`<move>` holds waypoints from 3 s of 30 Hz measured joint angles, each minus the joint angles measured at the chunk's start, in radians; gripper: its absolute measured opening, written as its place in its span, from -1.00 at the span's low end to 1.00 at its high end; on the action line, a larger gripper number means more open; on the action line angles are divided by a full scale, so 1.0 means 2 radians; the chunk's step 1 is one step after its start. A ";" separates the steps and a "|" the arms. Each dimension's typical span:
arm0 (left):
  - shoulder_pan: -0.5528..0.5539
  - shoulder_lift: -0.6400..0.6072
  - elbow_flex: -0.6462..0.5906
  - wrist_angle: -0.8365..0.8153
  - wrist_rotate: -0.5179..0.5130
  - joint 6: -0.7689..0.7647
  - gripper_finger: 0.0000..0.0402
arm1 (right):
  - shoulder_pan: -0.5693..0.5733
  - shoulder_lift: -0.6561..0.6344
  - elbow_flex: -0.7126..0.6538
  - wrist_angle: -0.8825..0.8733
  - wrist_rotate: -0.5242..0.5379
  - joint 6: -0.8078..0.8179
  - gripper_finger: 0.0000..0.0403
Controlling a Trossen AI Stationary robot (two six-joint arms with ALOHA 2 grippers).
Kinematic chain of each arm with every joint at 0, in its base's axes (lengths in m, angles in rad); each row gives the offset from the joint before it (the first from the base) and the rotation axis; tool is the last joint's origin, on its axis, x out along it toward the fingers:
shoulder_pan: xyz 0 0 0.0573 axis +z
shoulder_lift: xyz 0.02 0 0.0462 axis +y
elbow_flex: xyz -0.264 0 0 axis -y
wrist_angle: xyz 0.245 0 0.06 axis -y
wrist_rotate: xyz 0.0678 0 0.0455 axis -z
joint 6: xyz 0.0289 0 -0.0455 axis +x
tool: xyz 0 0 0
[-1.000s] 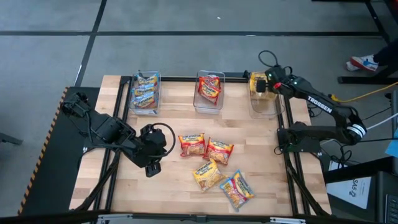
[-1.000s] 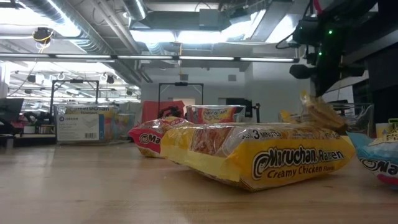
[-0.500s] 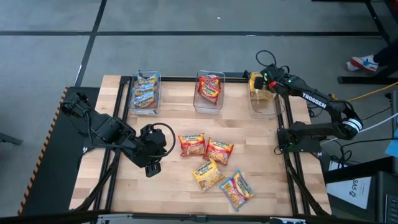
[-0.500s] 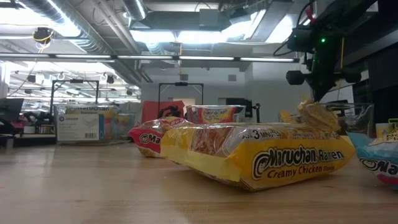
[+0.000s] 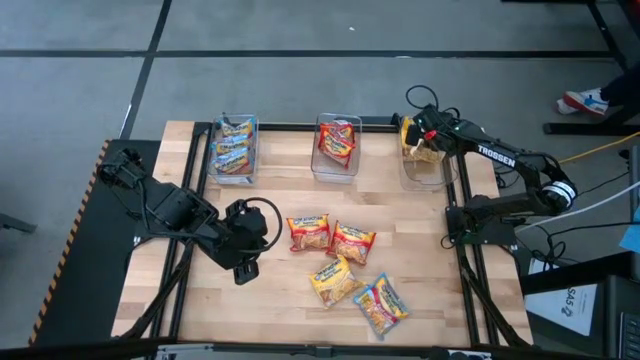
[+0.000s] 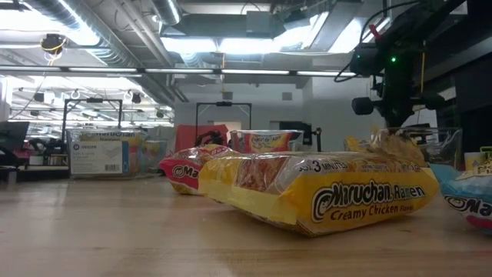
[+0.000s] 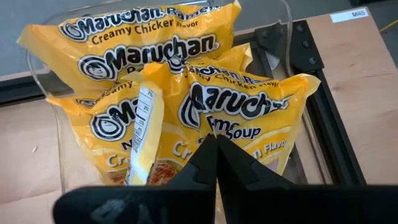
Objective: Sort Maruchan noodles
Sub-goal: Put the yellow noodle pack in the right transparent basket, then put the red noodle pack in the middle transparent basket
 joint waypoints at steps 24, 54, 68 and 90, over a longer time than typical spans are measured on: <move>0.000 0.000 0.000 0.000 0.005 -0.002 -0.72 | 0.000 0.000 0.000 0.001 -0.028 0.001 -0.64; 0.000 0.000 0.000 0.000 0.003 -0.004 -0.72 | 0.260 -0.024 0.001 0.173 -0.511 -0.026 -0.46; 0.000 0.000 0.000 0.000 0.004 -0.024 -0.72 | 0.618 0.020 0.000 0.249 -0.197 0.130 -0.46; 0.205 0.072 -0.272 0.253 0.069 -0.166 -0.56 | 0.701 0.031 0.000 0.487 -0.172 0.080 -0.46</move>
